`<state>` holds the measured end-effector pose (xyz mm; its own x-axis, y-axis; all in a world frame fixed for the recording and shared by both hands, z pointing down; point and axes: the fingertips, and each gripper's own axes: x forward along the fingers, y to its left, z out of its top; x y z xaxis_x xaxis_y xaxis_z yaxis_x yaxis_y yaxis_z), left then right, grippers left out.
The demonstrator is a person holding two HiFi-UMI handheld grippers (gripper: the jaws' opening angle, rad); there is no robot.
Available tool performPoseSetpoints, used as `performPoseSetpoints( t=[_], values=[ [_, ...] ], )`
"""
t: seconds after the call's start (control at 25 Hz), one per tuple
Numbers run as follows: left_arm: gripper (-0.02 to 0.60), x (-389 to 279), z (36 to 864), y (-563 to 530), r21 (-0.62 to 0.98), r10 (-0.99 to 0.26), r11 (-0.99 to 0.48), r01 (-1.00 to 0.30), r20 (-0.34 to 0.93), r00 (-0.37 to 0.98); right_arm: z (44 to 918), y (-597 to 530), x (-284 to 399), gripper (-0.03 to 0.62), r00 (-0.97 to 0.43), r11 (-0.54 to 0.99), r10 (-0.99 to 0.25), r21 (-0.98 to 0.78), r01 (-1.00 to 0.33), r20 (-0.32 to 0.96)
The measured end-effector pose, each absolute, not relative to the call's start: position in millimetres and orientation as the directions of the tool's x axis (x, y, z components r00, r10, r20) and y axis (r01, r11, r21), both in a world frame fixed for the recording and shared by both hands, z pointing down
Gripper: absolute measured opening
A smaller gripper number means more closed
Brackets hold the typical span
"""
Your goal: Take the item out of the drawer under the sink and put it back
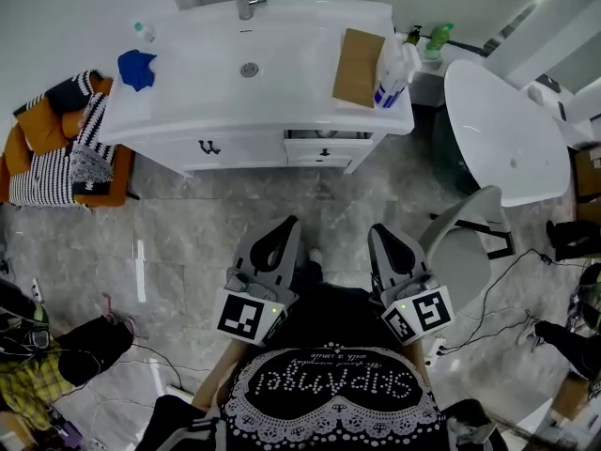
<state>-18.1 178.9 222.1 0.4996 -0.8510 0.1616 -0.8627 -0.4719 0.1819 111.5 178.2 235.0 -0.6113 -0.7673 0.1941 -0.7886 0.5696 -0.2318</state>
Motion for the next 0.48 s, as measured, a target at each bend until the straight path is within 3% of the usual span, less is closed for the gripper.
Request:
performPoseSetpoints(
  t=[0.32,0.48],
  values=[
    [0.005,-34,224,134,0.182,-0.830,-0.502,-0.846,0.174,0.530,213,142,87,0.021,-0.636,0.608,-0.768,-0.232,-0.760,0.071],
    [0.005,-38,212,106,0.196,-0.796,-0.553,-0.810,0.161,0.583,209,117,76,0.021,-0.607,0.574,-0.790,-0.244,-0.782,0.086]
  ],
)
